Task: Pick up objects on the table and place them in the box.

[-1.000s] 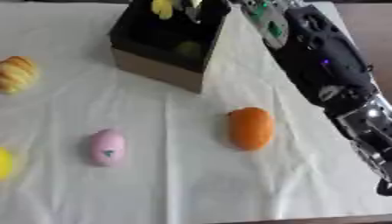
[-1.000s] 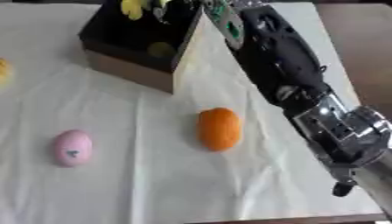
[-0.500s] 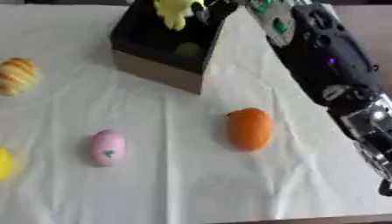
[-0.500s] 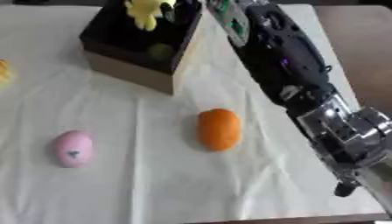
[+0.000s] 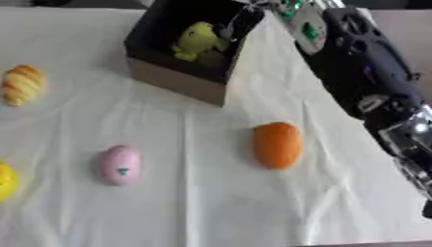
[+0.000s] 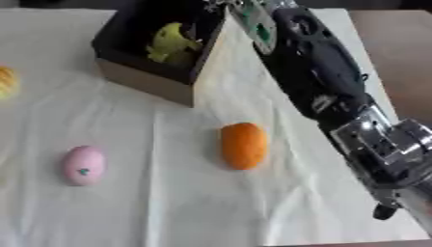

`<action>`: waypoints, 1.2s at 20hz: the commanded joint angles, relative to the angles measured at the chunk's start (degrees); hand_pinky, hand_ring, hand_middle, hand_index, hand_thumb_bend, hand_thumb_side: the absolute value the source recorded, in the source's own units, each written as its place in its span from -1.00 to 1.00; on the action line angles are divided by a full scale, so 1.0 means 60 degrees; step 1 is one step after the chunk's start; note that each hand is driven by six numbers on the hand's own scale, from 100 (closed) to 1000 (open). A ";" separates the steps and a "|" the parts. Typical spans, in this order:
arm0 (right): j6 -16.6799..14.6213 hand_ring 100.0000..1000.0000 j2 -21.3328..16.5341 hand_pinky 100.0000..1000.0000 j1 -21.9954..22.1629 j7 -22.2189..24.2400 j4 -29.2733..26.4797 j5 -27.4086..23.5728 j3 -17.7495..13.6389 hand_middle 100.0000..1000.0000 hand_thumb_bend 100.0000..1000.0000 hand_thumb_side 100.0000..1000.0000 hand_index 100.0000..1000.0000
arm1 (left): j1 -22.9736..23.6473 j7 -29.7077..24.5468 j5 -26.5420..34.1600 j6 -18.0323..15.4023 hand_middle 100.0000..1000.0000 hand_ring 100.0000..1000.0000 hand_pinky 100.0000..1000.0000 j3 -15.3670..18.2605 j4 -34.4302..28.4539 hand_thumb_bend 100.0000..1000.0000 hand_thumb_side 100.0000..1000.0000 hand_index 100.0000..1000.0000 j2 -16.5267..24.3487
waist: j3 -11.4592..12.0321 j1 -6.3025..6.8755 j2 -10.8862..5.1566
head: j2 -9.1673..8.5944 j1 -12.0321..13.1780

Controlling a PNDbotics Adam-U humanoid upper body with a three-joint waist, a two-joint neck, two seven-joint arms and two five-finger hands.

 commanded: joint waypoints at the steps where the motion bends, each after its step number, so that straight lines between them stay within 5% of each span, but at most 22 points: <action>1: -0.0086 0.97 -0.0221 0.86 -0.0240 -0.0087 -0.0069 0.0127 -0.0117 0.80 -0.82 -0.67 1.00 | -0.0183 -0.0033 -0.0091 -0.0083 0.47 0.61 0.46 0.0091 -0.0190 -0.24 0.48 0.69 0.0223 | -0.0009 -0.0096 -0.0223 | -0.0031 0.0030; 6: 0.0401 0.82 -0.0840 0.74 0.0189 -0.0829 -0.1792 -0.0477 -0.0365 0.64 -1.00 -0.71 0.83 | -0.0174 -0.0073 -0.0173 -0.0022 0.47 0.61 0.46 0.0066 -0.0190 -0.24 0.49 0.69 0.0213 | -0.0066 -0.0113 -0.0258 | 0.0114 -0.0002; 14: 0.1550 0.77 -0.3960 0.70 0.2703 -0.0525 -0.7029 -0.2027 -0.1007 0.59 -1.00 -0.62 0.79 | -0.0194 -0.0080 -0.0254 -0.0005 0.47 0.61 0.46 0.0072 -0.0190 -0.24 0.49 0.69 0.0263 | -0.0233 -0.0216 -0.0233 | -0.0030 0.0166; 17: 0.1809 0.79 -0.4932 0.69 0.3922 -0.0522 -0.8487 -0.2551 -0.1375 0.60 -1.00 -0.60 0.81 | -0.0199 -0.0057 -0.0271 0.0005 0.47 0.61 0.46 0.0079 -0.0190 -0.24 0.49 0.69 0.0260 | -0.0279 -0.0220 -0.0223 | 0.0208 0.0239; 24: 0.1047 0.79 -0.6097 0.70 0.5885 -0.1309 -0.8915 -0.3469 -0.1675 0.61 -1.00 -0.50 0.83 | -0.0246 -0.0092 -0.0240 0.0022 0.47 0.61 0.45 0.0014 -0.0190 -0.24 0.49 0.69 0.0233 | -0.0414 -0.0174 -0.0203 | 0.0414 0.0416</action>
